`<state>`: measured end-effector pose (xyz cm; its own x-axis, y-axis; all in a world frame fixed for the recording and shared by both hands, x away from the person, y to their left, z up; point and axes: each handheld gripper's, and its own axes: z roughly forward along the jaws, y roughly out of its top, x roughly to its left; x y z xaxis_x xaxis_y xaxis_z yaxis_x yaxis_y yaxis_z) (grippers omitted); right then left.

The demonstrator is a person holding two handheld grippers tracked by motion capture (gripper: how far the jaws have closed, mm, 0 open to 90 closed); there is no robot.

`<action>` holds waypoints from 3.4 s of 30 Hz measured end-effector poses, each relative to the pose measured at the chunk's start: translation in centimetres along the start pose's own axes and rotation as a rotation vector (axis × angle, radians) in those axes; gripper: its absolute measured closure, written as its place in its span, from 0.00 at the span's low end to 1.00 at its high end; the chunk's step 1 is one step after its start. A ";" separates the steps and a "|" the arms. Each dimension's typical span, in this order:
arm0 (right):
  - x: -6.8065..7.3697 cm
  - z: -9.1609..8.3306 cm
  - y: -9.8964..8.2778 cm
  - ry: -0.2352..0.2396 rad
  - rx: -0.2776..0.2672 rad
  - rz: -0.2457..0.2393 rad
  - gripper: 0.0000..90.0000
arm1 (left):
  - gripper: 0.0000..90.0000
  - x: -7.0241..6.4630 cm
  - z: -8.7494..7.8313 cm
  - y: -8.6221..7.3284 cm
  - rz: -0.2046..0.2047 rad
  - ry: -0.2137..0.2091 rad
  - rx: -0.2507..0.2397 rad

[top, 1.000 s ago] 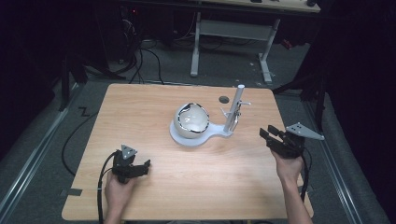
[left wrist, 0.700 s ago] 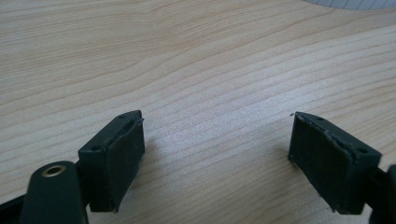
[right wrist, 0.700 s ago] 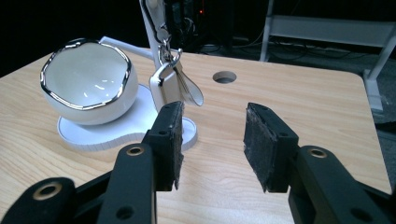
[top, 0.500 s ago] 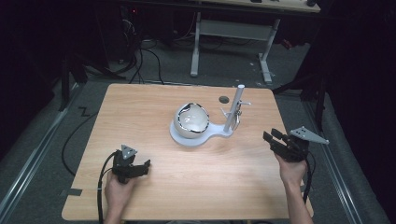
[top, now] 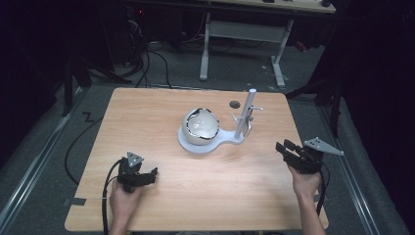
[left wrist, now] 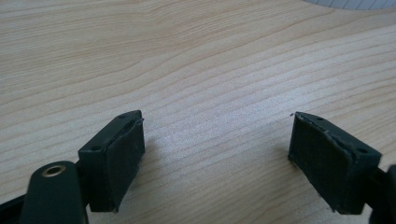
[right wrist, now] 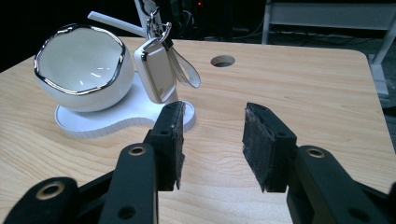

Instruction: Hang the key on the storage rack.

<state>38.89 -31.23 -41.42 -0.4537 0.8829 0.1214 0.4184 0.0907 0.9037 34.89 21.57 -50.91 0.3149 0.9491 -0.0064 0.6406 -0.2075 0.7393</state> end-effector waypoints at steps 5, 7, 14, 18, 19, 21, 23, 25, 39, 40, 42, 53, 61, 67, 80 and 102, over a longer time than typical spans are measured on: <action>-0.1 0.3 -0.3 -0.002 0.017 0.000 0.65 | 0.21 0.0 0.0 0.0 0.000 0.000 0.000; -0.1 0.5 -0.5 0.000 0.021 0.008 0.65 | 0.21 0.0 0.0 0.0 0.000 0.000 0.000; 0.0 1.0 -1.0 0.000 0.034 0.011 0.65 | 0.21 0.0 0.0 0.0 0.000 0.000 0.000; -0.1 1.3 -1.4 0.001 0.042 0.018 0.65 | 0.21 0.0 0.0 0.0 0.000 0.000 0.000; -0.1 1.3 -1.5 0.001 0.043 0.017 0.65 | 0.21 0.0 0.0 0.0 0.000 0.000 0.000; 0.0 1.4 -1.6 0.001 0.048 0.014 0.65 | 0.21 0.0 0.0 0.0 0.000 0.000 0.000; 0.0 1.5 -1.7 0.000 0.050 0.015 0.65 | 0.21 0.0 0.0 0.0 0.000 0.000 0.000; -0.1 1.6 -1.8 0.001 0.053 0.018 0.65 | 0.21 0.0 0.0 0.0 0.000 0.000 0.000; 0.7 2.9 -2.2 0.011 0.079 0.004 0.65 | 0.21 0.0 0.0 0.0 0.000 0.000 0.000; 0.7 3.0 -2.2 0.009 0.084 -0.003 0.65 | 0.21 0.0 0.0 0.0 0.000 0.000 0.000; 0.8 3.3 -2.3 0.011 0.087 -0.003 0.65 | 0.21 0.0 0.0 0.0 0.000 0.000 0.000; 0.7 4.5 -2.6 -0.006 0.108 0.008 0.65 | 0.21 0.0 0.0 0.0 0.000 0.000 0.000; 0.8 5.4 -3.0 0.003 0.121 0.017 0.66 | 0.21 0.0 0.0 0.0 0.000 0.000 0.000; 0.9 5.9 -3.2 -0.002 0.135 0.006 0.65 | 0.21 0.0 0.0 0.0 0.000 -0.001 0.000; 0.9 6.5 -4.5 -0.028 0.178 -0.003 0.63 | 0.21 0.0 0.0 0.0 0.000 0.000 0.000; 2.0 9.1 -5.9 -0.073 0.288 -0.085 0.57 | 0.21 0.0 0.0 0.0 -0.001 0.000 0.000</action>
<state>42.67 -25.79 -50.29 -0.4433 0.8963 0.0107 0.5916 0.2836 0.7547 34.88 21.57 -50.91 0.3147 0.9492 -0.0070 0.6408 -0.2070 0.7393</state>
